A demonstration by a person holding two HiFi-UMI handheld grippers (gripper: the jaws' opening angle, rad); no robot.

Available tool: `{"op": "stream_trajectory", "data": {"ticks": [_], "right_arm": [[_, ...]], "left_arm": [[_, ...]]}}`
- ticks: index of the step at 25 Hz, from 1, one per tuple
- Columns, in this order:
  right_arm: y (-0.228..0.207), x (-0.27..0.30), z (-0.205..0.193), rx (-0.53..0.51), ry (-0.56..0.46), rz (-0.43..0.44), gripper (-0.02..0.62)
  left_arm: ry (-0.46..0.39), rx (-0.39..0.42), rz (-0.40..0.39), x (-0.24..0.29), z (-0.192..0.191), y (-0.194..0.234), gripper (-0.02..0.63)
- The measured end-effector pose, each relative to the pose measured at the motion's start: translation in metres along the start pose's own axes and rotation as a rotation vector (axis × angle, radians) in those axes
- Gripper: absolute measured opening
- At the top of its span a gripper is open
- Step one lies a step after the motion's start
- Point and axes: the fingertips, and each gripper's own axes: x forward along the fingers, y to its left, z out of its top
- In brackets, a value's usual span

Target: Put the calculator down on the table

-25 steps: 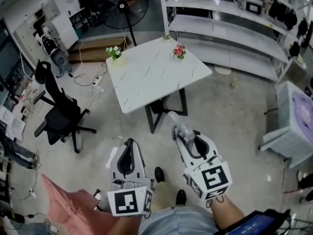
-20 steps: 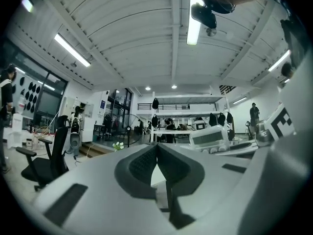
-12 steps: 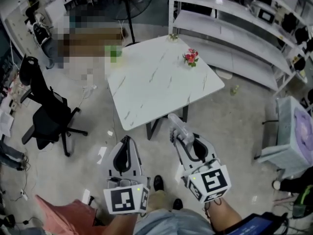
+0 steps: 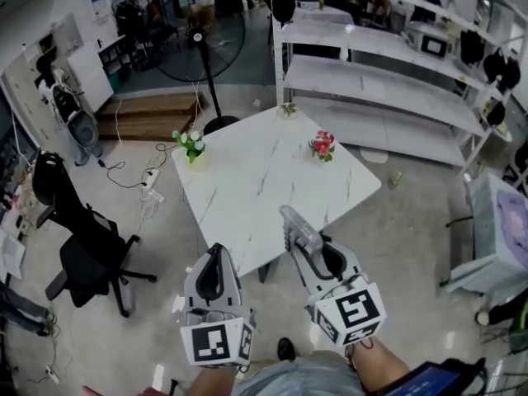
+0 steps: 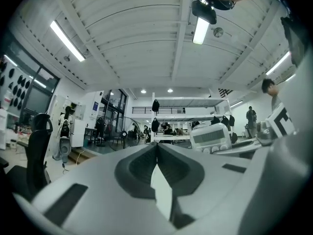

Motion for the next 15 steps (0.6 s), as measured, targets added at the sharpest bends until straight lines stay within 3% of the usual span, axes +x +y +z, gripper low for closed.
{"op": "stream_trajectory", "data": {"ticks": [6, 15], "right_arm": [[-0.008, 0.014, 0.012, -0.014, -0.025, -0.022, 0.144], [-0.051, 0.035, -0.007, 0.025, 0.006, -0.064, 0.144]], "left_arm": [[-0.011, 0.013, -0.027, 0.019, -0.001, 0.001, 0.008], [0.067, 0.017, -0.060, 0.063, -0.036, -0.015, 0.008]]}}
